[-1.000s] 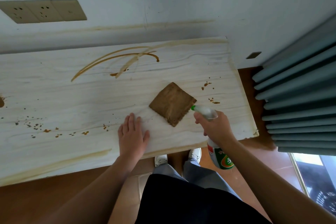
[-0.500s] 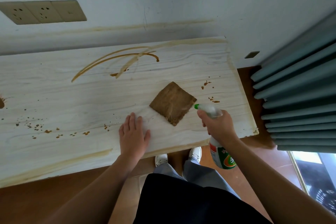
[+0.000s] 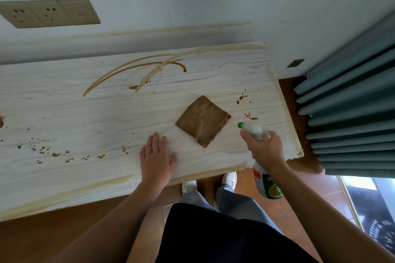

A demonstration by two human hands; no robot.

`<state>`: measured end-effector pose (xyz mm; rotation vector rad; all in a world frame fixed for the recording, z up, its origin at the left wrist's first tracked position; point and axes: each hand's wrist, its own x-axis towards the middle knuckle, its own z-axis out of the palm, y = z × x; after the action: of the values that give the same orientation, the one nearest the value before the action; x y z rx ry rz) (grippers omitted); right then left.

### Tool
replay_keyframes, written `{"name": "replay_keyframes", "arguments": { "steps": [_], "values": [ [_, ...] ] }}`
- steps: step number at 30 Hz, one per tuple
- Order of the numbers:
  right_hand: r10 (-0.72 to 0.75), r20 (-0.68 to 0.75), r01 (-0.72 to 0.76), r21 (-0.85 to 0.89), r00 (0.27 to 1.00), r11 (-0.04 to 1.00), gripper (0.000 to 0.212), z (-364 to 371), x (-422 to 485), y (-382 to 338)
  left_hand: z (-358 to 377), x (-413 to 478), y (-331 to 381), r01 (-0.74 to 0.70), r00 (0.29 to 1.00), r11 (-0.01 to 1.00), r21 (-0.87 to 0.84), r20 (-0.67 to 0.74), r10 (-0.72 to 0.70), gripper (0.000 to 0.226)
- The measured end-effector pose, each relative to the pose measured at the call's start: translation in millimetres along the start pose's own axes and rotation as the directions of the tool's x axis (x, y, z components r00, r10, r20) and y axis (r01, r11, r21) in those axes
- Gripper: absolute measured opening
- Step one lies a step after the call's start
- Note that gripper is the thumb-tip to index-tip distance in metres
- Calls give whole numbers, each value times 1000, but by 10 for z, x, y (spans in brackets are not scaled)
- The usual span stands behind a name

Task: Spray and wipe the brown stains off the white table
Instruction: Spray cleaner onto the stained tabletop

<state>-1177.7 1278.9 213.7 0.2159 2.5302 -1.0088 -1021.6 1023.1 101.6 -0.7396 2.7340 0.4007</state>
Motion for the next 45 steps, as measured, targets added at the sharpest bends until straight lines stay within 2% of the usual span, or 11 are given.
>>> {"name": "replay_keyframes", "arguments": {
  "steps": [5, 9, 13, 18, 23, 26, 32, 35, 39, 41, 45],
  "values": [
    [-53, 49, 49, 73, 997, 996, 43, -39, 82, -49, 0, -9, -2, -16, 1000, 1000, 4, -8, 16, 67],
    [-51, 80, 46, 63, 995, 997, 55, 92, 66, -153, -21, -13, -5, -19, 1000, 1000, 0, -8, 19, 67],
    [-104, 92, 105, -11, 990, 994, 53, 218, 70, -287, -39, -7, -8, -27, 1000, 999, 24, 11, 26, 67],
    [-141, 144, 137, 41, 979, 990, 51, 239, 76, -375, -53, 3, 4, -28, 999, 999, 34, 18, 27, 67],
    [-130, 63, 139, -162, 989, 977, 61, 117, 98, -337, -44, 8, 20, -18, 1000, 999, 40, 25, 17, 68],
    [-152, 87, 158, -77, 985, 984, 52, -38, 154, -287, -51, 12, 60, 1, 1000, 1000, 29, 25, -2, 68],
    [-299, 285, 322, -36, 911, 946, 22, -280, 402, -330, -80, 29, 181, 59, 998, 998, 9, 20, -59, 69],
    [-388, 346, 404, 26, 854, 914, 22, -326, 571, -490, -103, 27, 201, 63, 997, 997, 36, 31, -64, 70],
    [-496, 336, 496, 92, 801, 863, 28, -385, 794, -809, -164, 43, 256, 89, 994, 995, 44, 64, -92, 69],
    [-557, 285, 545, 129, 780, 829, 28, -427, 936, -970, -198, 56, 305, 117, 990, 992, 41, 74, -120, 70],
    [-606, 204, 599, 100, 769, 794, 39, -549, 1324, -1198, -225, 80, 390, 181, 977, 983, 39, 109, -184, 72]
  ]
}}
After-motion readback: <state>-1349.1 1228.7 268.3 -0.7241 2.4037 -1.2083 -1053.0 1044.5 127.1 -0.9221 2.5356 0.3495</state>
